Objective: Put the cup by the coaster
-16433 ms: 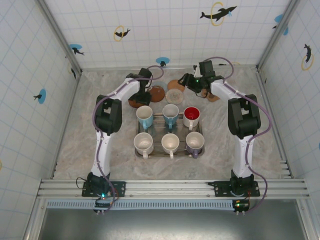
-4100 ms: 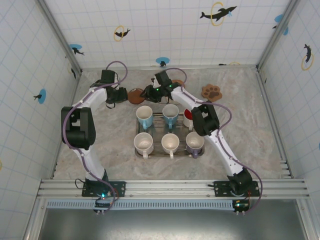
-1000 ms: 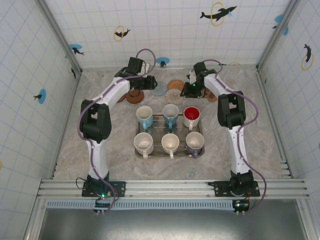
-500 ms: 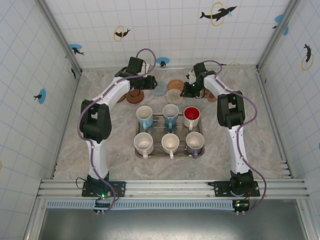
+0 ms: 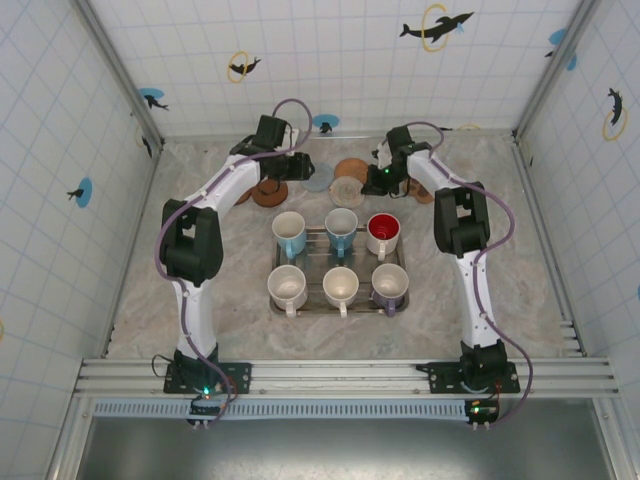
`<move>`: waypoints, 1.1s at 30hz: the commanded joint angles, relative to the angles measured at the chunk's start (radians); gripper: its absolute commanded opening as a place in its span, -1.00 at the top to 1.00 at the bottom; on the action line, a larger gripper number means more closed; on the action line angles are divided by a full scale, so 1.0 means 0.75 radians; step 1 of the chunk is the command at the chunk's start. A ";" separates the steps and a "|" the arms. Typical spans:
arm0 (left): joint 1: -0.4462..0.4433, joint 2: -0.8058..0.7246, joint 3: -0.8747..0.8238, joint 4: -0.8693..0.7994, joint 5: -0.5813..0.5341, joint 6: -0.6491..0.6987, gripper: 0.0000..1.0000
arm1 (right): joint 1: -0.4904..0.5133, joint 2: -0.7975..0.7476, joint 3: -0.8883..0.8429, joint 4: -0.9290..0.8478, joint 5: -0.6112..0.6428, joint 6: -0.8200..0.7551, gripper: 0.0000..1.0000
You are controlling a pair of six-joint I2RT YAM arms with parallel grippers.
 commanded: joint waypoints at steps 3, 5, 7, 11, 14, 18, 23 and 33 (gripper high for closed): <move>-0.011 -0.050 -0.050 0.011 -0.014 -0.006 -0.21 | 0.026 -0.108 -0.091 -0.011 -0.015 0.006 1.00; -0.010 -0.062 -0.067 0.021 -0.014 -0.007 -0.21 | 0.025 -0.153 -0.125 0.014 -0.017 0.017 1.00; -0.010 -0.072 -0.079 0.028 -0.012 -0.007 -0.21 | 0.025 -0.201 -0.174 0.057 -0.019 0.037 1.00; -0.010 -0.089 -0.101 0.039 -0.010 -0.008 -0.21 | 0.012 -0.288 -0.261 0.147 -0.043 0.081 1.00; -0.010 -0.097 -0.111 0.045 -0.011 -0.009 -0.21 | -0.009 -0.339 -0.306 0.166 -0.042 0.087 1.00; -0.010 -0.101 -0.113 0.051 -0.009 -0.013 -0.21 | -0.058 -0.365 -0.359 0.167 -0.028 0.079 1.00; -0.009 -0.092 -0.105 0.055 -0.001 -0.019 -0.21 | -0.138 -0.422 -0.393 0.136 0.007 0.056 1.00; -0.011 -0.058 -0.071 0.041 0.005 -0.025 -0.21 | -0.229 -0.322 -0.326 0.093 0.024 0.035 1.00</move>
